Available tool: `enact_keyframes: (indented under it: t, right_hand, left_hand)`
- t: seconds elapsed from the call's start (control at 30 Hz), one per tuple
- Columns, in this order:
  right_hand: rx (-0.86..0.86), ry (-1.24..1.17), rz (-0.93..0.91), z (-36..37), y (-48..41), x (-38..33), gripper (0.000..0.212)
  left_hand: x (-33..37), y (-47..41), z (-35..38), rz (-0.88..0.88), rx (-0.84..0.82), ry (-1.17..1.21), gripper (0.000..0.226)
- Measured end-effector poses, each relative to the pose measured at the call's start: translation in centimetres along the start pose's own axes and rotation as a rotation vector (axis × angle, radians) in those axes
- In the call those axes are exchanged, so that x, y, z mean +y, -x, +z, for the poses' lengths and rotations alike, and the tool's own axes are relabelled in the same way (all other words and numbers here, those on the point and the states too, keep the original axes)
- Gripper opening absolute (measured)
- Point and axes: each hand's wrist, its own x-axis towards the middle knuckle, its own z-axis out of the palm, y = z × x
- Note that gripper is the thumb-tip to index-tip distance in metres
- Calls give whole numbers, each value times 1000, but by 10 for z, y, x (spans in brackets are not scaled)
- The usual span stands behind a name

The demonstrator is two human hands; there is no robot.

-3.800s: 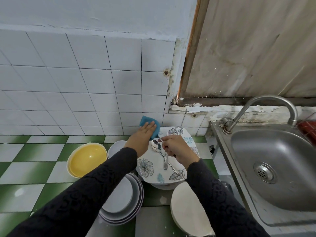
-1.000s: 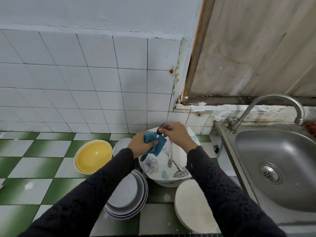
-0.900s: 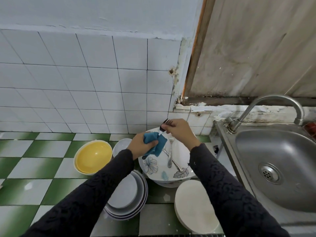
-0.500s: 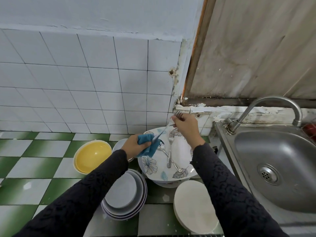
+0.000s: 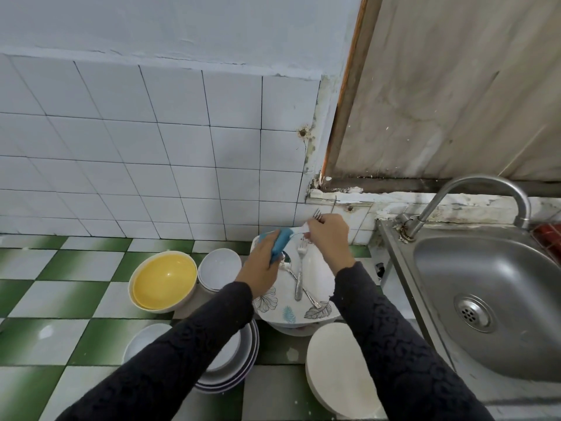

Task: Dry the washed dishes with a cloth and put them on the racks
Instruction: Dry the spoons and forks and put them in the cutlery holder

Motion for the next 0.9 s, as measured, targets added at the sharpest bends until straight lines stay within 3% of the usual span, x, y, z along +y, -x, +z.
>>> enact_keyframes:
  t: [0.1, 0.33, 0.47, 0.67, 0.9]
  right_hand:
    - [28, 17, -12, -9, -6, 0, 28]
    - [0, -81, -64, 18, 12, 0, 31]
    - [-18, -148, -105, 1, 2, -3, 24]
    - [-67, -278, -125, -1, 5, 2, 23]
    - [-123, -252, -172, 8, 12, -2, 13]
  left_hand:
    - [-12, 4, -9, -104, -40, -14, 53]
    - [28, -15, -5, 51, 69, 5, 51]
    - [14, -9, -22, 30, -55, -78, 30]
    - [4, -4, -34, -51, -68, -33, 34]
    - [18, -9, -35, -45, -77, 26, 18]
